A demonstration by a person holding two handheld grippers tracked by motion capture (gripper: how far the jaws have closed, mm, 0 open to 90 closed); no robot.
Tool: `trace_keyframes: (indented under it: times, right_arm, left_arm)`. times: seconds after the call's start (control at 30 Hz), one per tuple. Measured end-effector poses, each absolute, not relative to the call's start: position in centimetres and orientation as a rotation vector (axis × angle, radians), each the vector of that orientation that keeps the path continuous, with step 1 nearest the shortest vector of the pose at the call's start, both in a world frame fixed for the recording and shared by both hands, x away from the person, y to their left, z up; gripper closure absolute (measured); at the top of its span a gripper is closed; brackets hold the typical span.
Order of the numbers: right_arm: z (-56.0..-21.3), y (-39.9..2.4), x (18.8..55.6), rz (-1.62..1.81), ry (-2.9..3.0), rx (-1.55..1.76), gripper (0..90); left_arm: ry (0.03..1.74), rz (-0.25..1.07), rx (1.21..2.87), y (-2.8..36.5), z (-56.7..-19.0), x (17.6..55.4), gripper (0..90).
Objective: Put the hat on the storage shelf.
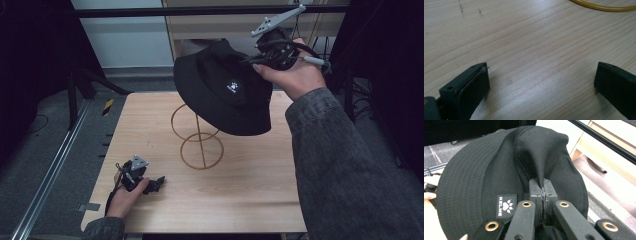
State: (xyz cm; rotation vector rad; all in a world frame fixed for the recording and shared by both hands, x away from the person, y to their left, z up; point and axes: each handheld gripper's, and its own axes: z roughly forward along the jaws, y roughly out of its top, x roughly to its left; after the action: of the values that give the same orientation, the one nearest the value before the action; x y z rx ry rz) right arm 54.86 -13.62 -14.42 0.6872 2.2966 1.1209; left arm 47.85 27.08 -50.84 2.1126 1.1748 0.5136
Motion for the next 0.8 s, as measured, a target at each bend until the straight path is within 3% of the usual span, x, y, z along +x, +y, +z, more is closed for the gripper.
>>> trace_keyframes:
  times: [0.8]
  right_arm:
    - [-15.9, -11.0, 54.2, 1.206, 2.266, 0.601, 89.4]
  left_arm:
    - [1.173, 0.518, 2.114, 27.1, -50.8, 47.9, 0.0]
